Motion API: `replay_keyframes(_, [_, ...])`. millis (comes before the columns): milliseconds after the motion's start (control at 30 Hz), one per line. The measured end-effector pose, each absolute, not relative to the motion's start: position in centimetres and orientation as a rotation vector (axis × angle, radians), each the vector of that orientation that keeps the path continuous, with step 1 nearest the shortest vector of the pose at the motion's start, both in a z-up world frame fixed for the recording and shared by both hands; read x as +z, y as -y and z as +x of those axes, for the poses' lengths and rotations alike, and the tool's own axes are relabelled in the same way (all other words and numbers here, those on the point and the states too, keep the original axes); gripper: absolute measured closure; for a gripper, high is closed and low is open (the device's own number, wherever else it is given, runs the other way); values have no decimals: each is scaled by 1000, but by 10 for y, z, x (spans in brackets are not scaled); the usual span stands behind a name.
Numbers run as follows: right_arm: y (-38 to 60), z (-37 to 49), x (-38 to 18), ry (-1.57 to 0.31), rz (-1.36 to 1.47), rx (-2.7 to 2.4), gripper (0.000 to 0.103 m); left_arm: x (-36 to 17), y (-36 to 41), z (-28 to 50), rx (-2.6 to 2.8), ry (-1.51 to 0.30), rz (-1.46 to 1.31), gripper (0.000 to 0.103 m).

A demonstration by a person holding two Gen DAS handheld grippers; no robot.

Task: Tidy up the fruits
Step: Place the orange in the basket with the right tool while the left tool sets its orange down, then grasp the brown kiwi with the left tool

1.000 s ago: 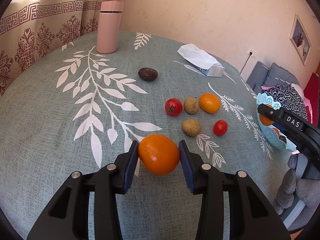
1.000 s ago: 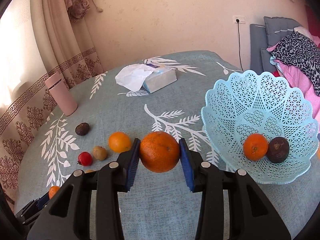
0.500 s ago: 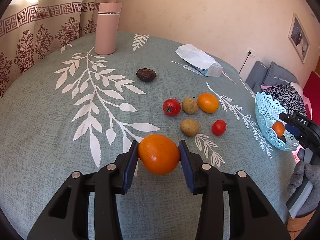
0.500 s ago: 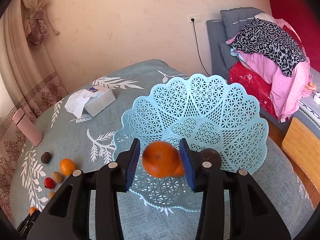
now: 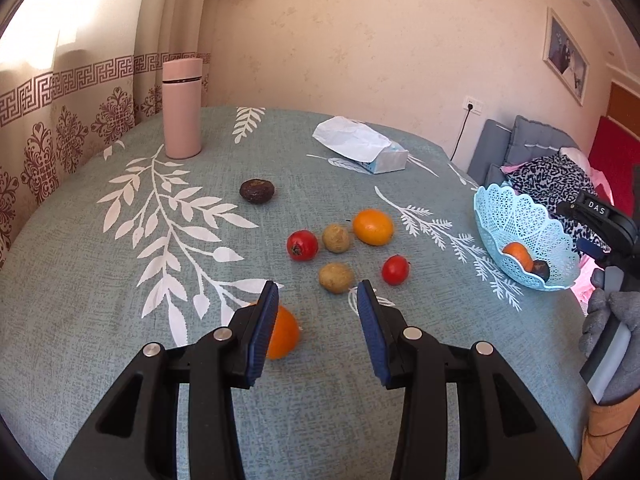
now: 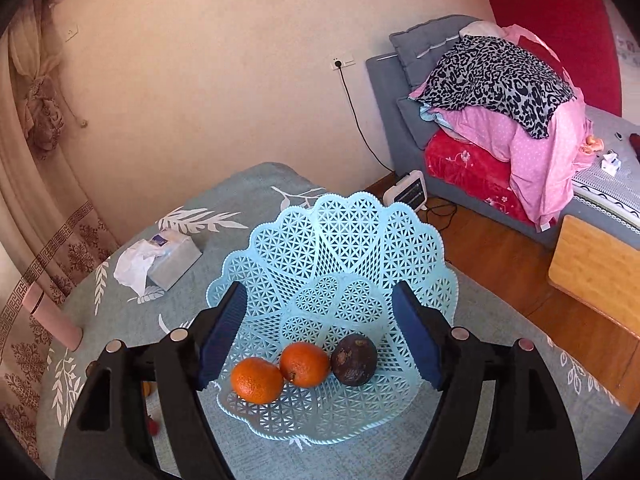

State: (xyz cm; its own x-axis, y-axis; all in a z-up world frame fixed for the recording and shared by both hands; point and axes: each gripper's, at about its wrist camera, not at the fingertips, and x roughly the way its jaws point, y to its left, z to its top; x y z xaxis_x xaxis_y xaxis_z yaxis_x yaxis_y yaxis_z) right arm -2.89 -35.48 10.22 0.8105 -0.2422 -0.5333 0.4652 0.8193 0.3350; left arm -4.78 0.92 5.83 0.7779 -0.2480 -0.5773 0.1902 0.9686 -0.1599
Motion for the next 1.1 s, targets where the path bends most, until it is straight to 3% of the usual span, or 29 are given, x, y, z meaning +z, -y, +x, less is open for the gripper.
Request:
replay_keyframes(467, [372,-34,106,-482,521,-406,24,60,-17,-44,-239,-667,-70,60])
replay_keyframes(500, [371,-34,107,-480,521,-402,24,57,-17,-41,-241,-681,-74,58])
replay_keyframes(567, [370,-34,108,-477,522,-395,24,54,-13,-34,-249,-698,-82,35])
replay_keyframes(733, [366,-30,107,-490,512,-374,24,44,8,-7,-248,-741,-21,35])
replay_keyframes(933, [363,-24,104,-510,505,-356,24,27,28,25,-270,-841,-4,47])
replay_keyframes(1000, [362,-23,103,-514,503,-350,24,20,34,33,-262,-868,13,57])
replay_keyframes(1067, [361,-23,103,-515,502,-342,24,14,39,40,-238,-900,33,73])
replay_keyframes(1100, [360,-23,104,-514,501,-339,24,13,40,42,-232,-906,37,76])
